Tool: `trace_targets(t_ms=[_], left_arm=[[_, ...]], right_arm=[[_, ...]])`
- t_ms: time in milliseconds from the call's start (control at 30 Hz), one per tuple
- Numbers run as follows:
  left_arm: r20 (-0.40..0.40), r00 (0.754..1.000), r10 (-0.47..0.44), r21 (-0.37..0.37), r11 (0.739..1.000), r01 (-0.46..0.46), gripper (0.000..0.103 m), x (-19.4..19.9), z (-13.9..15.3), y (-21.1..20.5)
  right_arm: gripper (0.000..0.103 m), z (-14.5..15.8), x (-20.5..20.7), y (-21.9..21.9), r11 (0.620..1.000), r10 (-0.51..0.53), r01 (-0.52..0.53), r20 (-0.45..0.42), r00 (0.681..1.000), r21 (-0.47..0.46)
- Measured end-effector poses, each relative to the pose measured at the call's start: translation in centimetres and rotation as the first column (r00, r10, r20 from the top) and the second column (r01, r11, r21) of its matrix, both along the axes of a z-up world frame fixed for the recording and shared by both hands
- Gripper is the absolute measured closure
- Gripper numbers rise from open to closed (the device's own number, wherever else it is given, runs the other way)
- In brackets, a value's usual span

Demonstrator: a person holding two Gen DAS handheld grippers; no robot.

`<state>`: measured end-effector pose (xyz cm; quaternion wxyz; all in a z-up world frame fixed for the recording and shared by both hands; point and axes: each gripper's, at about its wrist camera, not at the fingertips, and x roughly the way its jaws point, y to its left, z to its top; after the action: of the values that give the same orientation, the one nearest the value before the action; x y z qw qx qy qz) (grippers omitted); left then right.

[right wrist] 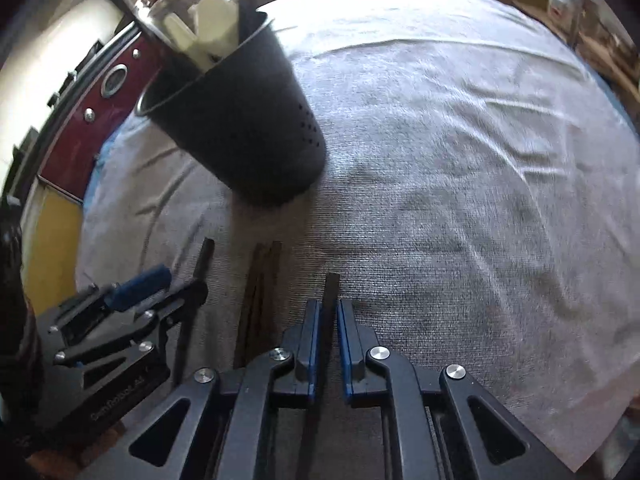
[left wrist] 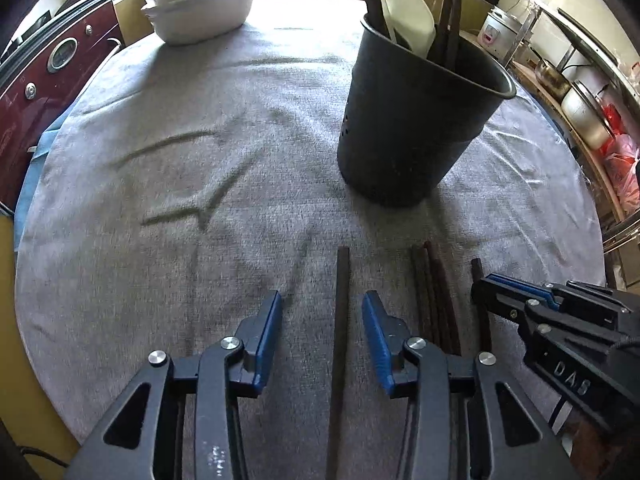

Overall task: Organize utensils
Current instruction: 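Close the right gripper on a dark chopstick while the left gripper grasps another, then lift both chopsticks and carry them over the black utensil cup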

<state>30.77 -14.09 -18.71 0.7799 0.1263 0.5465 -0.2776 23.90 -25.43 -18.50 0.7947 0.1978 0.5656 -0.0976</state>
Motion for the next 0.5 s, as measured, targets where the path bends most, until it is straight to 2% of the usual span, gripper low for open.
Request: trace_targets(t_ms=[133,233,333,500], left_arm=[[0.003,1.000,-0.006,-0.004,1.000,0.006,0.076,0.7,0.0,-0.7],[-0.004,1.000,-0.006,-0.037,0.999,0.006,0.086,1.2,-0.1,-0.6],[-0.034,0.999,0.006,-0.084,0.996,-0.009,0.095,2.1,0.0,0.4],[-0.057,0.997,0.050,-0.121,0.991,-0.057,0.097,2.2,0.2,1.4]], right_arm=[[0.094,-0.2,0.9,1.3,0.998,0.027,-0.027,-0.011,1.000,-0.052],[0.094,-0.2,0.8,1.4,0.999,0.024,-0.024,0.002,1.000,-0.037],[0.095,0.1,-0.1,0.2,1.000,0.004,-0.005,0.028,1.000,0.018],[0.095,1.5,-1.1,-0.4,0.999,-0.017,0.011,0.110,0.994,0.053]])
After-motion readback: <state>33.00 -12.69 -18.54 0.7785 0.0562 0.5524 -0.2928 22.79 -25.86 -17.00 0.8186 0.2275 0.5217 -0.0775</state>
